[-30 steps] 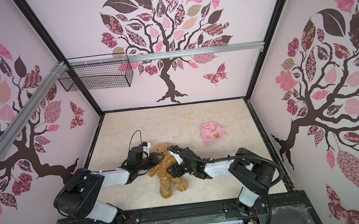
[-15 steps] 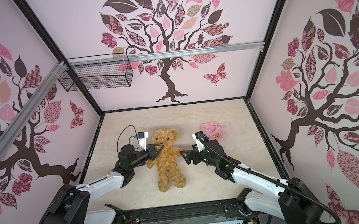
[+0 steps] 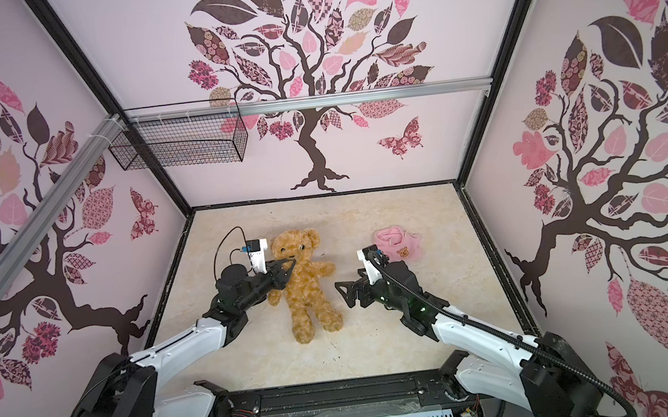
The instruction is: Dress the teddy bear
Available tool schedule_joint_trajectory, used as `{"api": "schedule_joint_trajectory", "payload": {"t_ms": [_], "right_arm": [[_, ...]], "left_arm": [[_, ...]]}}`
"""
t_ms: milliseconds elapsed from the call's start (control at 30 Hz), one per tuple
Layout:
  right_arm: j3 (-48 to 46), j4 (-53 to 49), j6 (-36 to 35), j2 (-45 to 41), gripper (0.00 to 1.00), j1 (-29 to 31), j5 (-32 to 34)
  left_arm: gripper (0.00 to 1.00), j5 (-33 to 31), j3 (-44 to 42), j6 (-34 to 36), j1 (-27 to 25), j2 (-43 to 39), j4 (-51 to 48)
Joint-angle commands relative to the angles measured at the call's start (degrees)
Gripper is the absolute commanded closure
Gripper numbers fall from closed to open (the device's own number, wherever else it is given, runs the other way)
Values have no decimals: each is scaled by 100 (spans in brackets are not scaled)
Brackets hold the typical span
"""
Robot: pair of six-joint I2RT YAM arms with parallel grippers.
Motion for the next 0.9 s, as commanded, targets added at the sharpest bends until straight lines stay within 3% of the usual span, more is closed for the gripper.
{"api": "schedule_joint_trajectory", "payload": {"t_ms": [0, 133, 267, 333, 433, 567, 667, 767, 867], "right_arm": [[476, -472, -117, 246, 0, -42, 860], [683, -600, 44, 546, 0, -356, 971], [695, -620, 203, 689, 0, -606, 943], [661, -643, 210, 682, 0, -782, 1100], [558, -538, 496, 693, 0, -1362, 773], [572, -373, 548, 920, 0, -1662, 800], [942, -508, 494, 1392, 0, -1987, 1130], [1353, -438, 876, 2058, 4, -2717, 821], [2102, -859, 802, 2922, 8, -2975, 973]], "left_arm": [[77, -57, 773, -842, 389, 779, -513], [74, 538, 1499, -1215, 660, 1938, -762], [72, 801, 1788, -1654, 454, 2525, -546], [68, 698, 1808, -1659, 286, 2611, -602], [65, 484, 1778, -1651, 124, 2561, -786], [64, 158, 1520, -2176, -142, 2530, -525], [64, -228, 1341, -2700, -576, 2582, -238], [61, -566, 1404, -3086, -1044, 2725, -154], [56, -614, 1592, -3319, -1432, 2894, -179]]}}
